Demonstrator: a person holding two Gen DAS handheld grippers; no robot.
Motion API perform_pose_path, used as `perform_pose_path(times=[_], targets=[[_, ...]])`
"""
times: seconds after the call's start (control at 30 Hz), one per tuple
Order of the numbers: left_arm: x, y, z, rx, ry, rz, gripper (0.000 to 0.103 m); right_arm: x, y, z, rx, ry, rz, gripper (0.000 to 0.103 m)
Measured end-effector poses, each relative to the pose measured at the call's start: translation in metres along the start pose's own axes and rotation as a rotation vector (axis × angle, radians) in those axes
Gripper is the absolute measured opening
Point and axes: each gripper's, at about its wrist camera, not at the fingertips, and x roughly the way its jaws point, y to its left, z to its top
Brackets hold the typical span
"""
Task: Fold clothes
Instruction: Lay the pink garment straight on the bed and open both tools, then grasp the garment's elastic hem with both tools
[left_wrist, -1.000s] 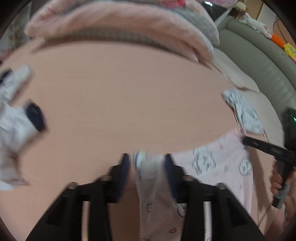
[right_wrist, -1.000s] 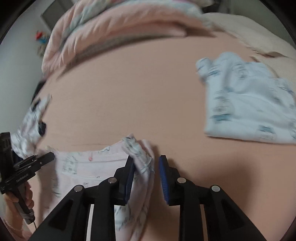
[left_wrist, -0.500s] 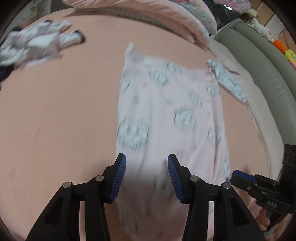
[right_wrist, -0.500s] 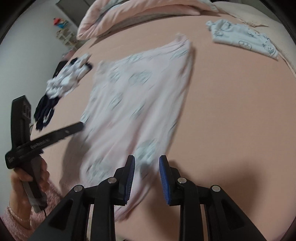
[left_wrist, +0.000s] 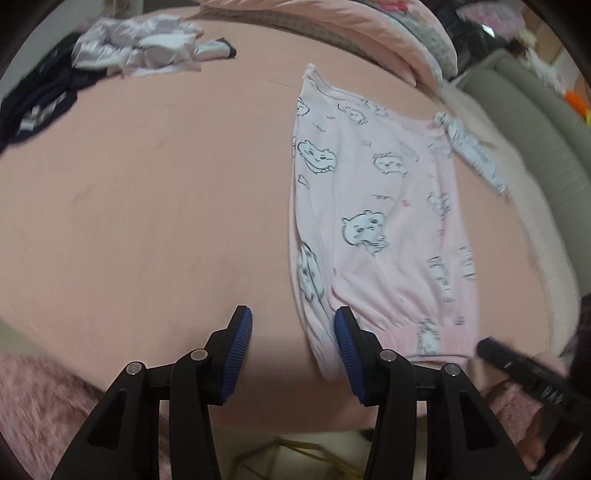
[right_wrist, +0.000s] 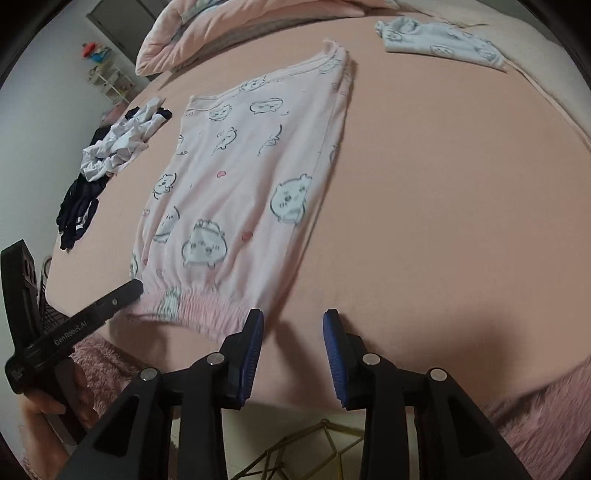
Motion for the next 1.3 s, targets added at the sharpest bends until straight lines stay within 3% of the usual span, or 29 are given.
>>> perform_pose_path(times=[0.2, 0.47, 0.67, 0.7, 0.73, 0.87, 1.0, 1.1, 1.17, 1.3], targets=[[-0.003, 0.013, -0.003, -0.147, 0.008, -0.158, 0.043, -0.002, 0.015, 0.0, -0.016, -0.024, 0.095, 0.035], [0.002, 0.004, -0.002, -0.109, 0.053, -0.146, 0.043, 0.009, -0.01, 0.002, 0.129, -0.037, 0.159, 0.037], [0.009, 0.0, -0.006, -0.099, 0.023, -0.134, 0.043, 0.023, -0.003, 0.003, 0.083, -0.038, 0.173, 0.037], [0.009, 0.0, -0.006, -0.103, 0.023, -0.151, 0.039, 0.024, -0.001, 0.002, 0.074, -0.04, 0.176, 0.035], [0.009, 0.0, -0.006, -0.107, 0.023, -0.169, 0.021, 0.025, -0.001, 0.002, 0.071, -0.039, 0.192, 0.025], [0.006, 0.002, -0.008, -0.119, 0.011, -0.213, 0.019, 0.017, -0.003, 0.002, 0.08, -0.057, 0.246, 0.014], [0.008, 0.008, -0.013, -0.163, 0.046, -0.314, 0.019, -0.004, -0.006, 0.005, 0.064, -0.096, 0.274, 0.014], [0.011, 0.004, -0.016, -0.159, 0.039, -0.287, 0.02, -0.001, -0.004, 0.004, 0.036, -0.076, 0.228, 0.016], [0.013, 0.004, -0.016, -0.174, 0.035, -0.289, 0.022, 0.016, -0.004, -0.001, 0.031, -0.034, 0.179, 0.025], [0.009, -0.001, -0.017, -0.135, 0.028, -0.266, 0.018, 0.017, -0.009, -0.005, 0.052, -0.061, 0.22, 0.024]])
